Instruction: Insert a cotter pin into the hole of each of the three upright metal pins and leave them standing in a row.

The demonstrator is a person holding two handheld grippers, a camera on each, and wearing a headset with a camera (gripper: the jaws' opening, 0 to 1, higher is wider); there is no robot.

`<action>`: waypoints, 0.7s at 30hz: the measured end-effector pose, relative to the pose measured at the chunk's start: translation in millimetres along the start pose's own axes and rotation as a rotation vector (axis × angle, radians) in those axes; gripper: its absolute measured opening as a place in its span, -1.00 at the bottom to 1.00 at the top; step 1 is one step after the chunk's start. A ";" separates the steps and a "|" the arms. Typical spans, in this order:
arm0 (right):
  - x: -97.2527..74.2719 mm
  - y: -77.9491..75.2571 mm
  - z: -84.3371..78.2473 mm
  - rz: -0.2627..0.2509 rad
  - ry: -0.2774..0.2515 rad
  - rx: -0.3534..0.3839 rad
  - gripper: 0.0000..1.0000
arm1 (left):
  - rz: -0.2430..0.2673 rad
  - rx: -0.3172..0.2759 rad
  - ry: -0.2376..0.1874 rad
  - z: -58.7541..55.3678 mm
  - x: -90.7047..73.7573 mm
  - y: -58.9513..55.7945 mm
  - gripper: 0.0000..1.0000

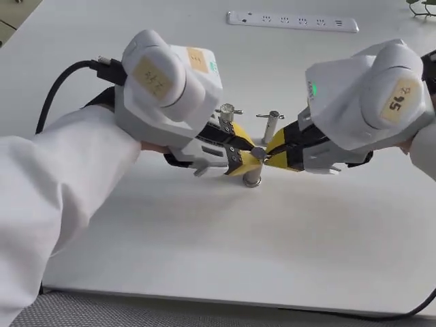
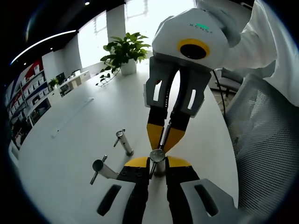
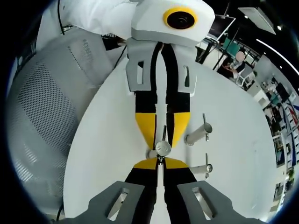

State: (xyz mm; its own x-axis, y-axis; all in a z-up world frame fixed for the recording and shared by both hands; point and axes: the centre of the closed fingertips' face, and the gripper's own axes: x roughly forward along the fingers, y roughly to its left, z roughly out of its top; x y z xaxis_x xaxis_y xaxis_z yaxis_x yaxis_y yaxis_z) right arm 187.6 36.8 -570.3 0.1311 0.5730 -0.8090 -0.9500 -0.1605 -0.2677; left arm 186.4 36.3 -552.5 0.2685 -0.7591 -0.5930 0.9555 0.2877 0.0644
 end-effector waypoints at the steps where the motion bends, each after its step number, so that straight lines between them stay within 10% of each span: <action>1: 0.1 -0.5 -0.3 0.000 0.002 -0.010 -1.00 | 0.000 0.006 0.003 -0.2 0.1 0.1 -0.78; 6: -3.7 -0.1 3.3 0.000 -0.039 0.043 -0.77 | 0.003 0.028 -0.001 0.4 0.8 -0.4 -0.69; 14: -6.3 1.4 0.1 0.007 -0.123 0.252 -0.59 | 0.018 -0.057 -0.056 -6.0 -11.2 3.9 0.04; 21: -5.4 -0.1 4.6 0.002 -0.206 0.382 -0.55 | -0.056 -0.151 -0.146 -3.5 -30.3 -13.9 0.90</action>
State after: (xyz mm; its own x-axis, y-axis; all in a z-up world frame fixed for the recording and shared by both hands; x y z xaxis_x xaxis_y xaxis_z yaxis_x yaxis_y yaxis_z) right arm 185.7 37.5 -563.4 0.1069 0.7275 -0.6778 -0.9919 0.1252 -0.0222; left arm 164.6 57.3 -538.2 0.2411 -0.8498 -0.4687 0.9434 0.3185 -0.0924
